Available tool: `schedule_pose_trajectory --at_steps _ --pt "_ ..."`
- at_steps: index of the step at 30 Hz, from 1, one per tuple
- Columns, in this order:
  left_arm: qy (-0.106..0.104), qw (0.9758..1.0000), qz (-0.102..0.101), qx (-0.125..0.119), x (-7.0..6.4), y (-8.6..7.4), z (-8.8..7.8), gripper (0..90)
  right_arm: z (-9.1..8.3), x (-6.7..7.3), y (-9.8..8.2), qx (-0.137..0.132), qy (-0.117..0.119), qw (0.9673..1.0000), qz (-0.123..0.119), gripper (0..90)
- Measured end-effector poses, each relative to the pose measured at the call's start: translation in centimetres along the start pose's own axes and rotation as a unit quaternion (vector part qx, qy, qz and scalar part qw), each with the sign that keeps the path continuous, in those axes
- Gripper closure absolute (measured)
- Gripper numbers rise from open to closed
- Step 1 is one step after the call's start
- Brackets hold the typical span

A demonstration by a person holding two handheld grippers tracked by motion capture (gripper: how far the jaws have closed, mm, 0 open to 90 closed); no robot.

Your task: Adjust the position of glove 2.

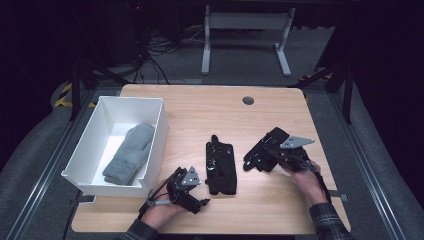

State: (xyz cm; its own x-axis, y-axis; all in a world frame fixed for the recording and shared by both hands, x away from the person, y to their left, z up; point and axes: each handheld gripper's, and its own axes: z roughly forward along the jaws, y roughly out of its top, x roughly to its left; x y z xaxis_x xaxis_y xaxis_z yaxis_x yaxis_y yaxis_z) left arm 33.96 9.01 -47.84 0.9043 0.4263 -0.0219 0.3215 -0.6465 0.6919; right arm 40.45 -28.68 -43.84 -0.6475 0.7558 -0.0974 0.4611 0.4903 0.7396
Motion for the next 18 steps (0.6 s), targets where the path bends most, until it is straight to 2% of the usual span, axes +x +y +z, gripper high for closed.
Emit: schedule_pose_trajectory --at_steps 1,2,3,4,5,6,7,8,10,13,18 --pt "0.0 1.0 0.0 0.0 0.0 0.0 0.0 3.4 -0.1 -0.6 0.2 -0.005 -0.004 1.0 0.004 90.0" --pt "0.0 1.0 0.0 0.0 0.0 0.0 0.0 3.5 -0.1 -1.8 0.5 -0.008 -0.013 0.9998 0.014 90.0" --pt "0.0 1.0 0.0 0.0 0.0 0.0 0.0 3.4 -0.1 -1.8 0.5 -0.008 -0.013 0.9998 0.014 90.0" --pt "-0.001 1.0 0.0 0.0 0.0 0.0 0.0 3.5 0.1 -3.6 0.6 -0.007 -0.026 0.9992 0.03 90.0" --pt "0.0 1.0 0.0 0.0 0.0 0.0 0.0 3.5 0.1 -3.6 0.6 -0.007 -0.026 0.9992 0.03 90.0" --pt "0.0 1.0 -0.001 0.0 0.0 0.0 0.0 3.5 0.3 -4.8 0.6 -0.005 -0.036 0.9986 0.039 90.0" --pt "0.0 1.0 -0.001 0.0 0.0 0.0 0.0 3.5 0.3 -4.8 0.6 -0.005 -0.036 0.9986 0.039 90.0" --pt "0.0 1.0 -0.001 0.0 0.0 0.0 0.0 3.5 0.7 -5.9 0.3 0.002 -0.043 0.9979 0.049 90.0" --pt "-0.001 1.0 -0.001 0.0 0.0 0.0 0.0 3.5 0.9 -6.3 0.1 0.004 -0.046 0.9974 0.054 90.0" --pt "-0.001 1.0 0.0 0.0 0.0 0.0 0.0 3.5 1.8 -7.0 -0.8 0.023 -0.051 0.9968 0.058 90.0" --pt "-0.002 1.0 -0.001 0.001 0.0 0.0 0.0 3.5 1.3 -6.6 -1.3 0.021 -0.053 0.9966 0.059 90.0"
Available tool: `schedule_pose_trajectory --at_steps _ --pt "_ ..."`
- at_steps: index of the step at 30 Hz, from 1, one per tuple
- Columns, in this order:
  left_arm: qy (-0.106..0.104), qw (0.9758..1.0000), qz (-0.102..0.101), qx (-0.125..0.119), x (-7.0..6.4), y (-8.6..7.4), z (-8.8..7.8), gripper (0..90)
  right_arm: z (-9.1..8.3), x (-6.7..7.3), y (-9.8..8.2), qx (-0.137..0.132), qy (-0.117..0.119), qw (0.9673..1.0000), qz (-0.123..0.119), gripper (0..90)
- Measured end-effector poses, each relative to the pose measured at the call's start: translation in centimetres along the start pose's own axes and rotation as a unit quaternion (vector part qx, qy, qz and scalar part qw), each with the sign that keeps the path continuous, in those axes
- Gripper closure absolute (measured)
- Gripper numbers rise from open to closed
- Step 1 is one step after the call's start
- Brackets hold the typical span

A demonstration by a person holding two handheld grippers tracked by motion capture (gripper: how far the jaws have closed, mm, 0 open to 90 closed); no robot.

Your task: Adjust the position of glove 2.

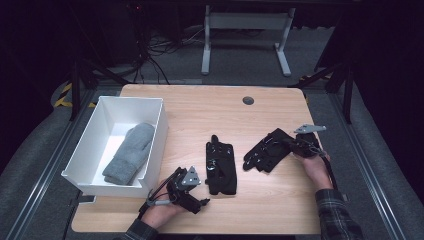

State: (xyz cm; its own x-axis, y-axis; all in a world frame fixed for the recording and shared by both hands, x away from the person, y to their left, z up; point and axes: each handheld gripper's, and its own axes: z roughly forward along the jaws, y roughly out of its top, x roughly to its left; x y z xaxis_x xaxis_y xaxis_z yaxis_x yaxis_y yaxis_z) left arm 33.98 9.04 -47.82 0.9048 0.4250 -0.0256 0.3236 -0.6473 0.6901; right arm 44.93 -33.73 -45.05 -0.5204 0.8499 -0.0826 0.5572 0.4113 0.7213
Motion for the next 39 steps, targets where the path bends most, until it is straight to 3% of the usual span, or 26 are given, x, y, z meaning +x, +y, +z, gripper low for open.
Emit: schedule_pose_trajectory --at_steps 7,22,29,39 --pt "-0.001 1.0 -0.001 0.0 0.0 0.0 0.0 3.5 -1.5 0.7 -0.9 0.019 0.0 0.9997 -0.017 90.0" --pt "0.0 1.0 -0.001 0.0 0.0 0.0 0.0 3.5 -5.5 2.8 -4.2 0.033 0.043 0.9979 -0.035 90.0" --pt "0.0 1.0 0.0 0.0 0.0 0.0 0.0 3.5 -6.7 4.8 -5.0 0.036 0.071 0.9953 -0.054 90.0" --pt "-0.001 1.0 -0.001 -0.001 0.0 0.0 0.0 3.5 -7.0 7.9 -5.3 0.033 0.121 0.9892 -0.076 90.0"
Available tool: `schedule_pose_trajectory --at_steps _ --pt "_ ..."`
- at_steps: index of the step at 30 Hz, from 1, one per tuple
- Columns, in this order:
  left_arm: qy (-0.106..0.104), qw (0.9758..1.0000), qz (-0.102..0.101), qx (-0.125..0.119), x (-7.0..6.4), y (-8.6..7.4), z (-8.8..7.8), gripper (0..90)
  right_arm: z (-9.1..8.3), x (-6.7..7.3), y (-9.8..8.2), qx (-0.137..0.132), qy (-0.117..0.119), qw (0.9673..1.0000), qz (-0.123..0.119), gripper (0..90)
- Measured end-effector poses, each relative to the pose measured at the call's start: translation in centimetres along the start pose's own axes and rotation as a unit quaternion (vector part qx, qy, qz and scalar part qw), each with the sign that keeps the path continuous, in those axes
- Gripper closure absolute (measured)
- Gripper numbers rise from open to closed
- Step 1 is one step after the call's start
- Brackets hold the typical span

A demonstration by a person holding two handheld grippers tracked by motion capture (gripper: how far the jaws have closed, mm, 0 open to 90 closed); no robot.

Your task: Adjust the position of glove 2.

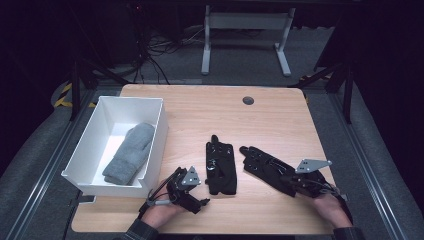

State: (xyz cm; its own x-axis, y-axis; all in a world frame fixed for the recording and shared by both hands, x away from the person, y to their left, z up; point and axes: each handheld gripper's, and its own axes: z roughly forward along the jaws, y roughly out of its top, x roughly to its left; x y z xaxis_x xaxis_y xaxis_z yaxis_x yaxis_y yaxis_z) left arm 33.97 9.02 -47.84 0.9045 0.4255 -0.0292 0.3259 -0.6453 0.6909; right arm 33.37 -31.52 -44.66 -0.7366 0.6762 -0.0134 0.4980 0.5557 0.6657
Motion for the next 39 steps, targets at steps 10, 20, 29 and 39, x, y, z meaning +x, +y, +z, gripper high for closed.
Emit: schedule_pose_trajectory --at_steps 10,20,29,39 --pt "0.0 1.0 0.001 0.0 0.0 0.0 0.0 3.5 1.2 2.1 1.1 -0.005 0.041 0.9989 -0.023 90.0" --pt "0.001 1.0 0.001 0.0 0.0 0.0 0.0 3.5 2.8 3.7 2.6 -0.01 0.072 0.9966 -0.04 90.0" --pt "0.0 1.0 0.0 0.0 0.0 0.0 0.0 3.5 4.7 5.1 4.6 -0.014 0.09 0.994 -0.061 90.0" --pt "0.0 1.0 0.0 0.0 0.0 0.0 0.0 3.5 5.6 5.7 5.7 -0.022 0.091 0.9931 -0.07 81.1"
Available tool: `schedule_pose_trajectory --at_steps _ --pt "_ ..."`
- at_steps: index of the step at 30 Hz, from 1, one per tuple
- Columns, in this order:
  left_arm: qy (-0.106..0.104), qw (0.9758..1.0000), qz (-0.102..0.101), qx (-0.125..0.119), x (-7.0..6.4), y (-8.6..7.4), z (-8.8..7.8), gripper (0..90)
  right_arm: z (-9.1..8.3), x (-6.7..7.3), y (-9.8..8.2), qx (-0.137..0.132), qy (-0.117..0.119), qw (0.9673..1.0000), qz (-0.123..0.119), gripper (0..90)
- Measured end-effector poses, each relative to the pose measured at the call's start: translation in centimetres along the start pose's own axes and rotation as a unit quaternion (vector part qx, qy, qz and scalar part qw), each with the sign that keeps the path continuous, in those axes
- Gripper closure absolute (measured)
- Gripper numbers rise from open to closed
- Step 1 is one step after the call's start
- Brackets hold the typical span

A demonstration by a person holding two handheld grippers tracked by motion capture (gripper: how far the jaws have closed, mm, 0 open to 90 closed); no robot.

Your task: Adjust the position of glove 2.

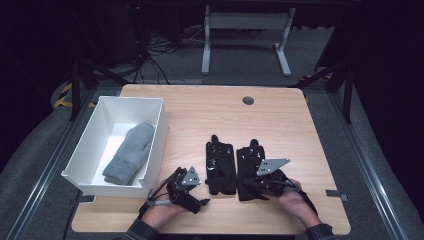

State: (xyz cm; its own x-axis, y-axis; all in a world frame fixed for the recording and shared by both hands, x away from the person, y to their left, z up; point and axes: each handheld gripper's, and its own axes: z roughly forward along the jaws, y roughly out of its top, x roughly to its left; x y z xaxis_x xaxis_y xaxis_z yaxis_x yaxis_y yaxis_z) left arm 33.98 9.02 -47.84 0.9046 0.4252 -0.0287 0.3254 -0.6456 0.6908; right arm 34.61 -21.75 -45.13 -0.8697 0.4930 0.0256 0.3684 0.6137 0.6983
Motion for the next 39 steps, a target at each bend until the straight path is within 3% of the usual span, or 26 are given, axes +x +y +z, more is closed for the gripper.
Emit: schedule_pose_trajectory --at_steps 7,8,10,11,12,15,22,26,33,36,39 --pt "0.002 1.0 0.001 -0.001 0.0 0.0 0.0 4.1 -1.8 -0.9 -0.9 -0.021 -0.028 0.9991 0.024 63.5" --pt "0.009 0.9999 -0.005 -0.003 0.0 0.1 0.0 5.9 -2.4 -1.5 -1.5 -0.023 -0.044 0.9981 0.036 56.2" --pt "0.012 0.9998 -0.012 0.007 0.0 0.5 -0.3 13.1 -3.1 -2.1 -2.3 -0.028 -0.067 0.9962 0.049 49.4" --pt "0.012 0.9998 -0.012 0.007 0.0 0.5 -0.3 19.4 -3.1 -2.1 -2.3 -0.028 -0.067 0.9962 0.049 49.4" --pt "0.021 0.9996 -0.017 0.012 0.0 0.7 -0.5 19.4 -3.5 -2.6 -2.8 -0.029 -0.081 0.9945 0.06 46.0" --pt "0.049 0.9982 -0.031 0.016 -0.1 1.1 -1.0 32.2 -4.5 -4.0 -4.1 -0.029 -0.117 0.989 0.086 38.4" --pt "0.033 0.9962 -0.08 -0.014 0.9 2.9 -1.7 41.2 -5.5 -6.4 -6.1 -0.024 -0.167 0.9775 0.126 32.8" --pt "0.051 0.9934 -0.101 -0.014 2.1 4.2 -1.1 41.0 -5.5 -6.8 -6.6 -0.021 -0.177 0.9747 0.135 31.3" --pt "0.06 0.9895 -0.131 -0.01 4.2 5.5 0.3 40.4 -5.1 -7.0 -6.8 -0.017 -0.177 0.9747 0.136 30.3" --pt "0.062 0.9885 -0.137 -0.009 4.8 5.9 1.2 43.6 -5.1 -7.0 -6.9 -0.02 -0.177 0.9747 0.135 30.2" --pt "0.066 0.9881 -0.139 0.006 5.2 5.8 1.9 49.7 -5.1 -7.0 -6.9 -0.022 -0.177 0.9747 0.135 30.2"
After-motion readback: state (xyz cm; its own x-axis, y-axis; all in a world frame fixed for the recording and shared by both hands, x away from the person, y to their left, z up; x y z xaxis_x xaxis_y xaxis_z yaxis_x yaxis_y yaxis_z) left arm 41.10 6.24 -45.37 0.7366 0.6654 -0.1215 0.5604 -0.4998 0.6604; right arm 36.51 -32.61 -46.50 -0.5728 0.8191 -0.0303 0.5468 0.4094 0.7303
